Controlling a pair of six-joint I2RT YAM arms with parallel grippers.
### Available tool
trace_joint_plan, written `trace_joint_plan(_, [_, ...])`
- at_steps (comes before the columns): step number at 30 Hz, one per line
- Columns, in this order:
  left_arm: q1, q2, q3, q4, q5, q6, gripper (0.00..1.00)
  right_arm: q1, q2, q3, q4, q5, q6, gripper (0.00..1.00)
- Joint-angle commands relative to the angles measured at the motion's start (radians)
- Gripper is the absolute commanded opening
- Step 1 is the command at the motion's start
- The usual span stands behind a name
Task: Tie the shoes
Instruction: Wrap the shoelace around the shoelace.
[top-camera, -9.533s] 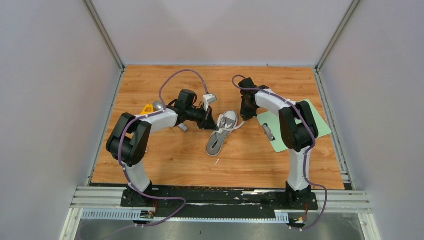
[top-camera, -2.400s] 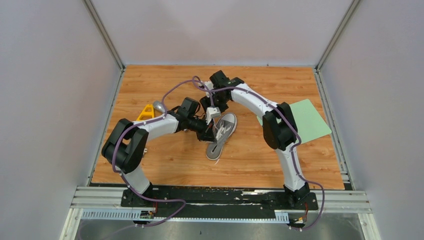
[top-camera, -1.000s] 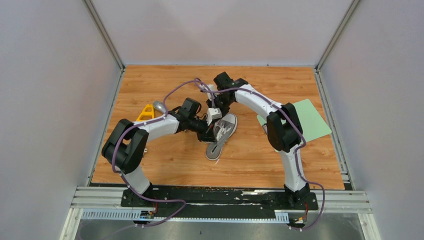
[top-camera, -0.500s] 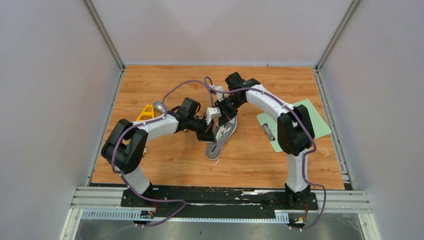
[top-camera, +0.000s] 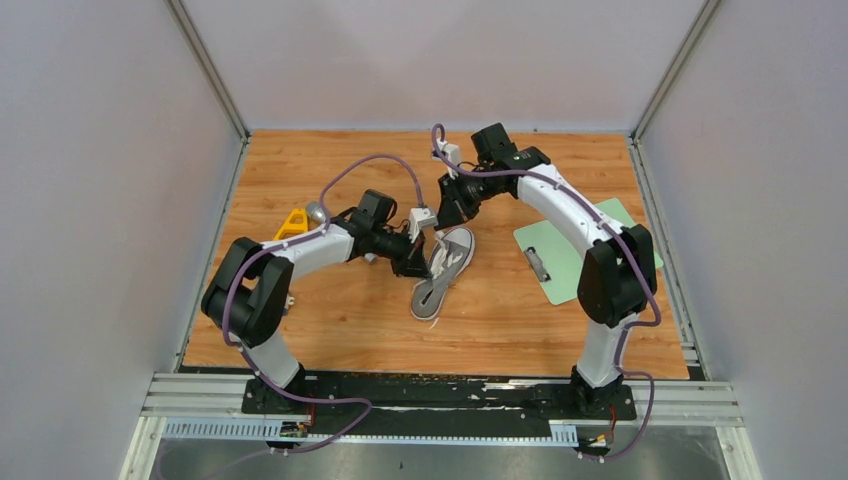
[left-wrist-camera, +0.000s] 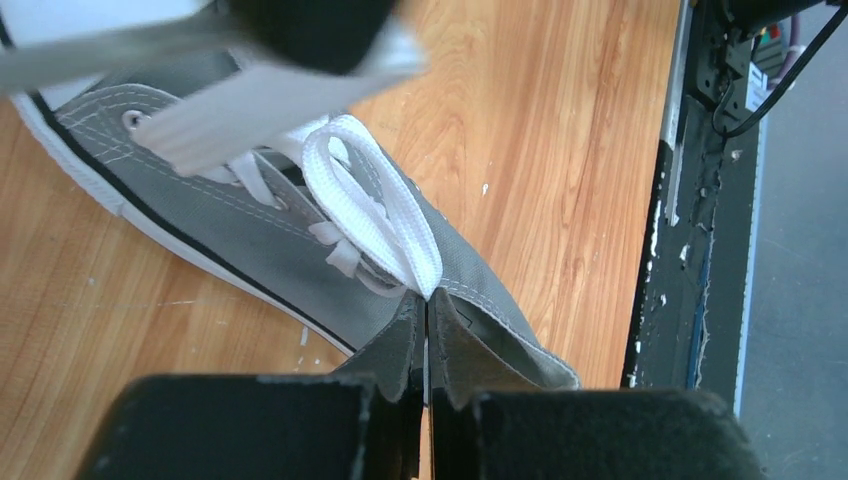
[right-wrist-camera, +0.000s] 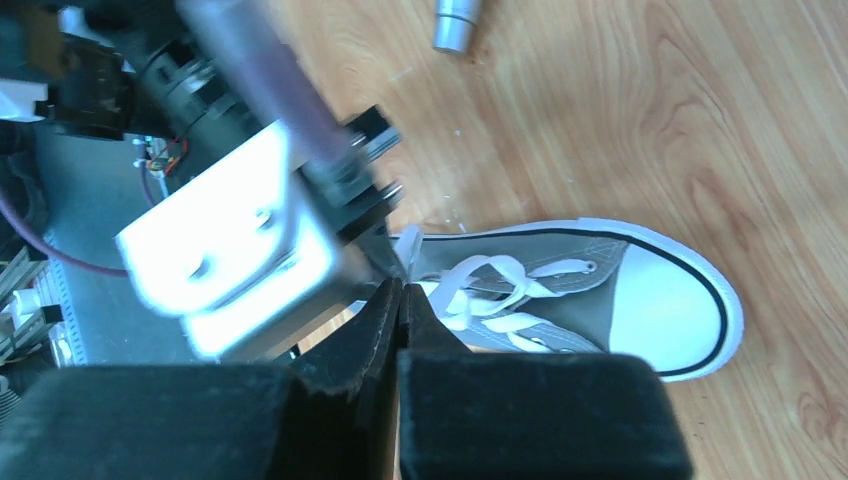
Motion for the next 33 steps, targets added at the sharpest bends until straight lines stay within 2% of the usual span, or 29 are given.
trace_joint_plan(1, [0.029,-0.035,0.011,0.06,0.077,-0.08,0.01,0.005,-0.097,-0.054,0.102,-0.089,0.065,0.0])
trace_joint_plan(7, [0.034,-0.036,-0.004,0.121,0.129,-0.137,0.02,0.01,-0.106,-0.073,0.108,-0.125,0.116,0.0])
trace_joint_plan(15, [0.034,0.015,0.035,0.142,0.217,-0.165,0.03,0.058,-0.105,-0.104,0.119,-0.135,0.077,0.0])
trace_joint_plan(20, [0.041,0.007,0.021,0.136,0.177,-0.167,0.03,0.087,-0.132,-0.1,0.115,-0.154,0.019,0.0])
trace_joint_plan(26, [0.061,-0.001,-0.002,0.124,0.106,-0.154,0.03,0.104,-0.201,-0.176,0.067,-0.187,-0.091,0.0])
trace_joint_plan(33, [0.071,0.036,0.005,0.148,0.107,-0.175,0.02,0.146,-0.246,-0.254,0.061,-0.172,-0.176,0.0])
